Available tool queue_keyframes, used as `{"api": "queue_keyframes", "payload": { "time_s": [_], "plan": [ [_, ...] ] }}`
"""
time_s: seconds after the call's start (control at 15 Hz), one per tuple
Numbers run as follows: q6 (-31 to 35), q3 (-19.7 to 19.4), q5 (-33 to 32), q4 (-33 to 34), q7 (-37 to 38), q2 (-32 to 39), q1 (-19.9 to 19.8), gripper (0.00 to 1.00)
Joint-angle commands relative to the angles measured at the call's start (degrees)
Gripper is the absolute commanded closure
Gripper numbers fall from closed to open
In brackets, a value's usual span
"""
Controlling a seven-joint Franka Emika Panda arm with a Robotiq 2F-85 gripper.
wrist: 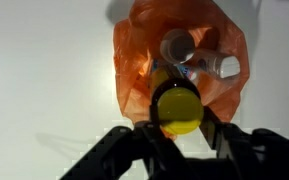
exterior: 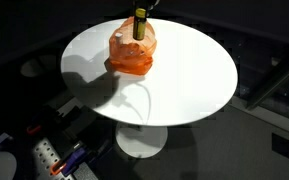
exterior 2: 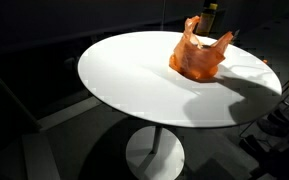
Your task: Pick up the brown medicine bottle with a yellow lid and put it in the orange plastic bag
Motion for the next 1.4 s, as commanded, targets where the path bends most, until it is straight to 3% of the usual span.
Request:
{"api": "queue_keyframes", "payload": {
  "time_s": [0.0,0.8,1.33],
  "plan": [
    [4.52,0.54,1.85,-1.04,-4.6,1.07,-0.7,0.8],
    [17.71,1.49,1.08,-2.98,-15.46,6.33,-2.51,0.8],
    [17.45,1.67,0.88,-0.94,-15.43,11.86,-4.5,0.8]
  ]
}}
